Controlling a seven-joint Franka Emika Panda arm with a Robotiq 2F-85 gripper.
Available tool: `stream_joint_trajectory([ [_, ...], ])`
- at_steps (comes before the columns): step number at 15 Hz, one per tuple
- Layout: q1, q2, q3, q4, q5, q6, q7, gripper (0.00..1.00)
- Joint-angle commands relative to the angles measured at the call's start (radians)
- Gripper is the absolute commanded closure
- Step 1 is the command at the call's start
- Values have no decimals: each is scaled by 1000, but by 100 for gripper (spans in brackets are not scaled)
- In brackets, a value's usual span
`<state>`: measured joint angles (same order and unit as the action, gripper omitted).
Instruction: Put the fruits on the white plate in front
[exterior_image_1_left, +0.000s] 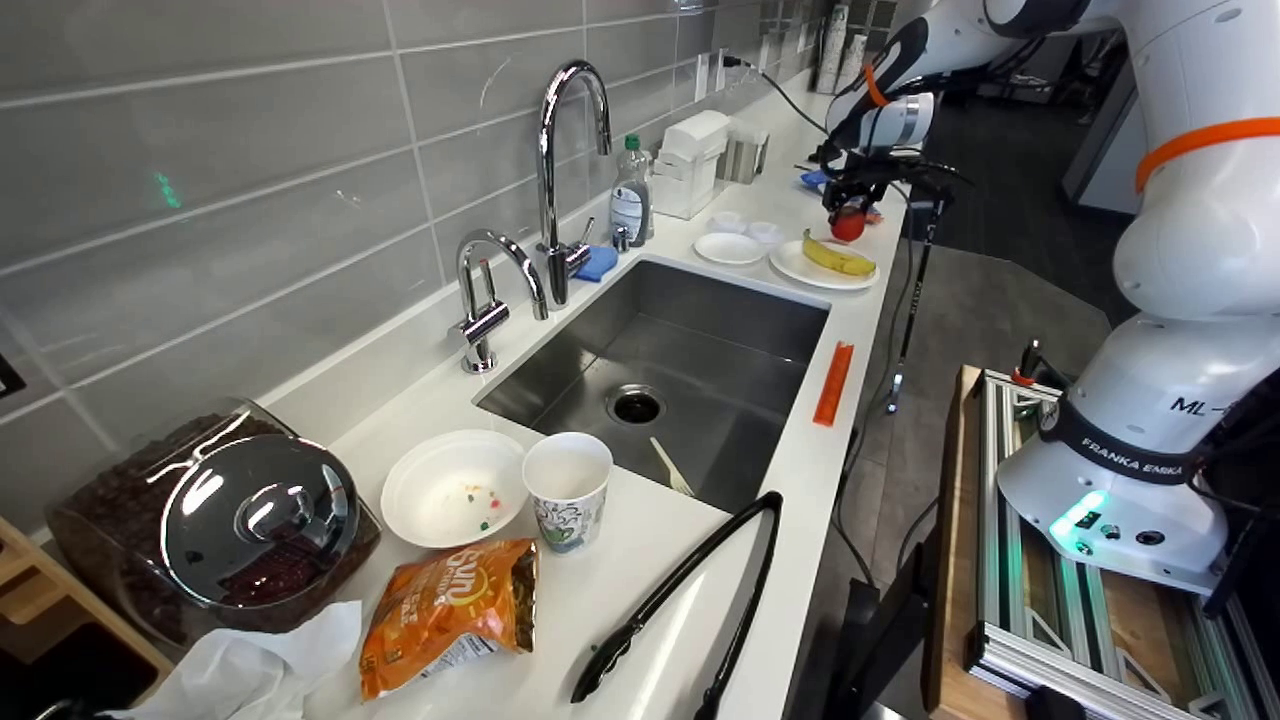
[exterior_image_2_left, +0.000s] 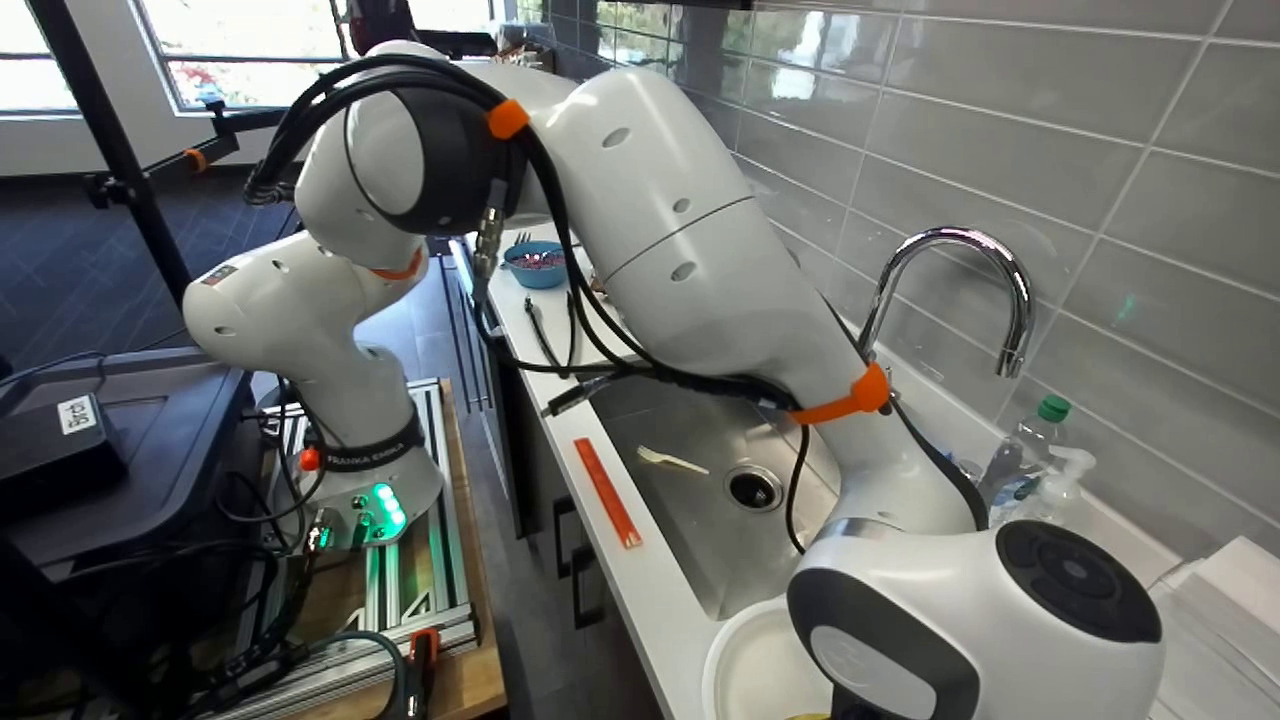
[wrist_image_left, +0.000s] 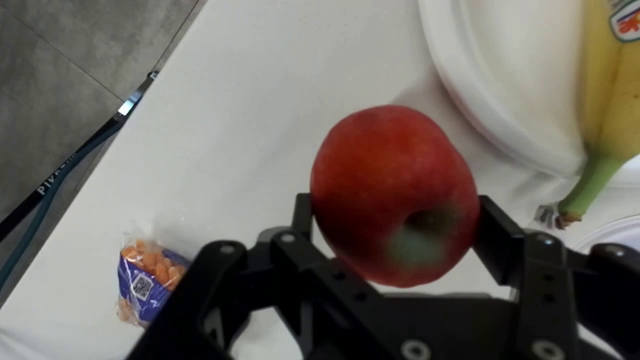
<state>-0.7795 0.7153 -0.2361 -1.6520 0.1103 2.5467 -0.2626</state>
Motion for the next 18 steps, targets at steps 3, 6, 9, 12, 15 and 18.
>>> stream_joint_trajectory([
  [3, -30, -120, 32, -97, -37, 5, -141, 48],
  [6, -41, -173, 66, -155, -38, -4, -250, 48],
  [9, -42, -225, 97, -226, -39, -12, -343, 48],
  [12, -34, -263, 122, -288, -22, -20, -414, 48],
  [15, -20, -295, 138, -337, -12, -12, -461, 48],
  [18, 1, -326, 146, -380, -11, -5, -497, 48],
])
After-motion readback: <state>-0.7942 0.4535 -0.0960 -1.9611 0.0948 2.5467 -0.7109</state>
